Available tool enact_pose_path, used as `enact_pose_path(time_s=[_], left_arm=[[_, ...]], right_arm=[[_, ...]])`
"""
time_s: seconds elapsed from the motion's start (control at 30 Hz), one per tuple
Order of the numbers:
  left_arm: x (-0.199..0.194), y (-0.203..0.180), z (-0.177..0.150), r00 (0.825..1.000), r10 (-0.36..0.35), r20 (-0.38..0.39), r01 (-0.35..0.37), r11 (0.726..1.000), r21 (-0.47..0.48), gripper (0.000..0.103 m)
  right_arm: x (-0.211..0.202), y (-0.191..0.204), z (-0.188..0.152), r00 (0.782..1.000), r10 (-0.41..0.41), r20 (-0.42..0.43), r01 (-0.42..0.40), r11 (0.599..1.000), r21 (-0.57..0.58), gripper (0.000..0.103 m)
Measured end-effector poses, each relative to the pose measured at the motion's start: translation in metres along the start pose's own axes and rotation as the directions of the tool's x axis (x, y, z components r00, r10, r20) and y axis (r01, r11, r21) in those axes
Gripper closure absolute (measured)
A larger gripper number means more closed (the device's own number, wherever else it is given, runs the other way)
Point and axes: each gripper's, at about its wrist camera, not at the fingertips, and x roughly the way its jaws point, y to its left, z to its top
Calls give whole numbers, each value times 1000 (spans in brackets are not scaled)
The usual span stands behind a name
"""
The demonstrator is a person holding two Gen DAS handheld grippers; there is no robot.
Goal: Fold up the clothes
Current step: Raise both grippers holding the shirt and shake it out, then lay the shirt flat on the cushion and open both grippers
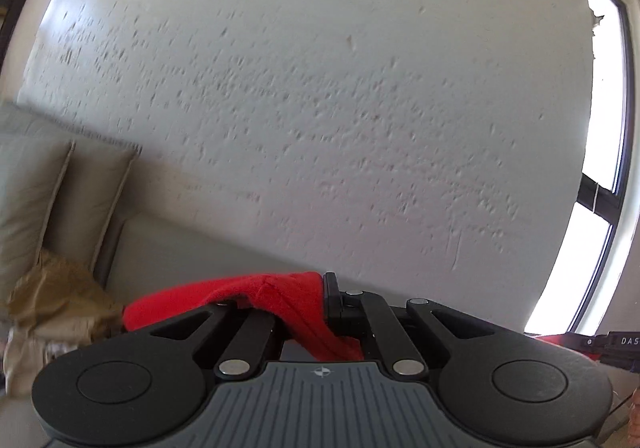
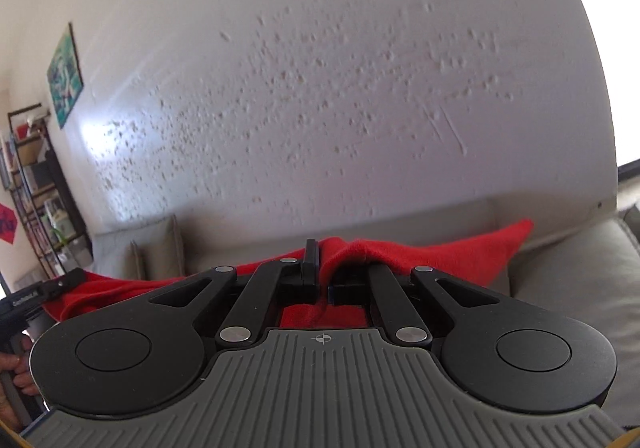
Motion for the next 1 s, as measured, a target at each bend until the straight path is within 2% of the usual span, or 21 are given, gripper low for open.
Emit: enact_pose_path(time_s=[0.1, 0.23, 0.3, 0.37, 0.47, 0.63, 0.73, 0.83, 0.87, 0.93, 0.97, 1.0], left_arm=[[14, 32, -71, 986, 62, -157, -74, 995, -73, 102], [10, 74, -157, 930, 125, -345, -185, 972, -147, 102], [1, 91, -185, 901, 134, -413, -226, 957, -184, 102], [-8, 100, -200, 882, 148, -448, -253, 950, -183, 102], [-19, 106, -209, 872, 159, -463, -269, 946, -181, 102], [-35, 100, -207, 865, 166, -474, -272, 948, -164, 102], [-43, 94, -209, 846, 185, -499, -280, 952, -121, 102], [-48, 90, -221, 812, 213, -544, -305, 949, -82, 102], [-48, 91, -228, 795, 227, -563, -316, 947, -64, 102], [-49, 90, -241, 748, 263, -609, -341, 940, -13, 96], [-51, 88, -246, 726, 277, -629, -350, 937, 8, 91], [-56, 86, -249, 713, 283, -641, -354, 935, 19, 87]], right_arm=[[30, -38, -72, 988, -8, -153, 24, 994, 106, 100], [53, -79, -171, 939, -43, -342, 120, 971, 208, 100], [53, -92, -214, 909, -54, -412, 171, 952, 252, 100], [48, -100, -245, 888, -63, -455, 212, 936, 283, 100], [38, -98, -266, 879, -89, -468, 241, 931, 275, 100], [24, -89, -272, 869, -141, -474, 278, 932, 233, 101], [12, -84, -270, 862, -147, -485, 284, 933, 221, 101], [1, -80, -276, 843, -166, -511, 297, 937, 184, 101], [-2, -78, -278, 836, -175, -521, 300, 939, 166, 101], [-6, -76, -287, 823, -177, -540, 292, 947, 136, 98], [-9, -76, -291, 813, -180, -553, 292, 949, 121, 91], [-12, -75, -295, 800, -187, -571, 297, 949, 105, 88]])
